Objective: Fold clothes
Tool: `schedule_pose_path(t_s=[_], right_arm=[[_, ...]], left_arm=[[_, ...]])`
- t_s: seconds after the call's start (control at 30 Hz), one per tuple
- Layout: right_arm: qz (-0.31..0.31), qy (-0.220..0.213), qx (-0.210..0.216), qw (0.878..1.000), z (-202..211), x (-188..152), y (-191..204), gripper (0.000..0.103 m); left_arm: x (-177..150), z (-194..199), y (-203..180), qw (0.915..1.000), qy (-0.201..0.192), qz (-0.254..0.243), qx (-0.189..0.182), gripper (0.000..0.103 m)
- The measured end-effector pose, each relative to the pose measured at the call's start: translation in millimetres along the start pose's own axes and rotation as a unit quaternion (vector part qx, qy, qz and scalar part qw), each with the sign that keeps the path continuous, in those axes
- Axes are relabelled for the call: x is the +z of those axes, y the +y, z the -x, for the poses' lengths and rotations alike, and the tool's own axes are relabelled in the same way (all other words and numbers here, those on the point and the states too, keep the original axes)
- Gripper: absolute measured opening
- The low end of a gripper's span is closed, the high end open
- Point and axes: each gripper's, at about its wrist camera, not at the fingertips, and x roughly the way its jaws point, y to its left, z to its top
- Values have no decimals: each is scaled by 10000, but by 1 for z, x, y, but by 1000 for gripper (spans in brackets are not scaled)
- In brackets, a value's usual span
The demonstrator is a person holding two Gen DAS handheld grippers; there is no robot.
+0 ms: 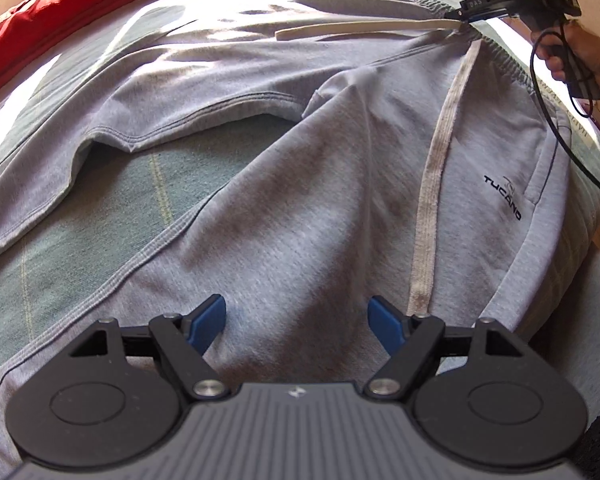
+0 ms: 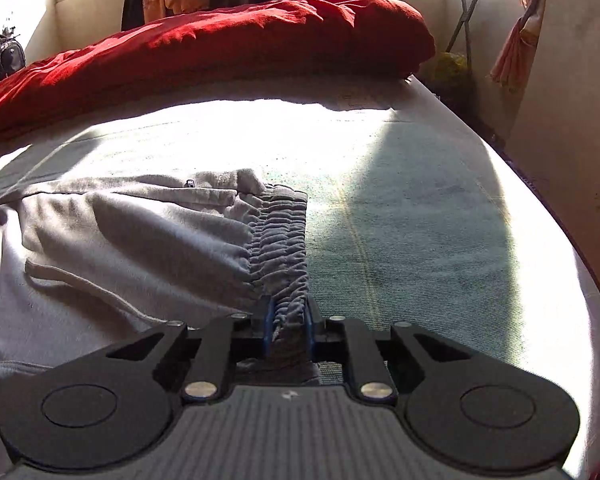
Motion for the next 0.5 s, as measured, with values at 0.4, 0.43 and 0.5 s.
schedule_pose_path(t_s=[0.4,0.43,0.5], right_arm=[[-1035,-140,292,9941,22,8,-21,39],[-1111,-186,451,9926,25,12,-22,43],[-1156,-204,685,9907,21,22,-18,44]], left_arm=[[-5,5,3,10000,-92,7,-22,78],[-4,4,2,10000,-93,8,-26,78],[-4,2,2,9999,-94,4,-54,78]])
